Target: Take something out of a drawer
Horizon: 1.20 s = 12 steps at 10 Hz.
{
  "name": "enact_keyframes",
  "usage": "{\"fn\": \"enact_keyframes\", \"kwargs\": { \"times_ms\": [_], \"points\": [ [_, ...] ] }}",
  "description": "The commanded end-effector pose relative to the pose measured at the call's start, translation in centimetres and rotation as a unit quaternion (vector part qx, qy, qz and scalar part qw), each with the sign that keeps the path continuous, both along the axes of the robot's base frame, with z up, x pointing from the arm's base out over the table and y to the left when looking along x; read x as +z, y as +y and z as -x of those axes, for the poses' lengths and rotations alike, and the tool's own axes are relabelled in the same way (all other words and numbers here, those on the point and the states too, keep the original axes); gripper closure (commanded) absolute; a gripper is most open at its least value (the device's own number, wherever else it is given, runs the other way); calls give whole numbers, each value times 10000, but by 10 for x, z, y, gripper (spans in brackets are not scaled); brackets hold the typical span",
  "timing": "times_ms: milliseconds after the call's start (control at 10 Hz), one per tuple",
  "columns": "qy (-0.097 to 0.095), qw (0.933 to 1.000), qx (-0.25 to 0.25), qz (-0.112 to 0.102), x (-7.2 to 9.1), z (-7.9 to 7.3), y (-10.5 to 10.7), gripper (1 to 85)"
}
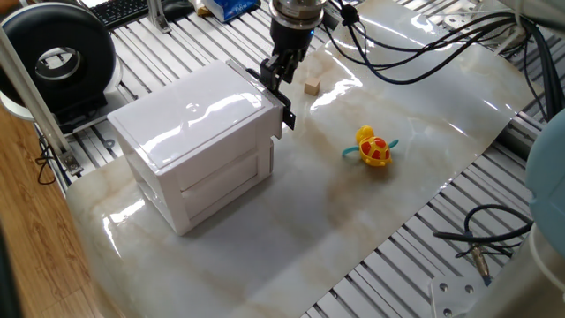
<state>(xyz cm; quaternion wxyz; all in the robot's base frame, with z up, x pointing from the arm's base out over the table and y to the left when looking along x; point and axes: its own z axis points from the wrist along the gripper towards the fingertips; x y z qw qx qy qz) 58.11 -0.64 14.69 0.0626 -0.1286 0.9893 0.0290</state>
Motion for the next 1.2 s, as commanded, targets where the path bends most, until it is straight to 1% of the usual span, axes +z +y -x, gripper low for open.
{"fn": "enact_keyframes", "kwargs": {
  "times_ms": [0, 200, 400, 600, 700, 1100],
  "points": [
    [10, 10000, 52, -10, 3, 6, -4, 370],
    [8, 9999, 90, 63, 4, 8, -9, 370],
    [17, 10000, 60, -2, 7, 8, -2, 363],
    [88, 9999, 43, -82, 19, 13, 7, 360],
    [94, 9999, 58, -72, 23, 16, 7, 353],
    [144, 9998, 136, 73, 42, 31, 2, 353]
  ]
}}
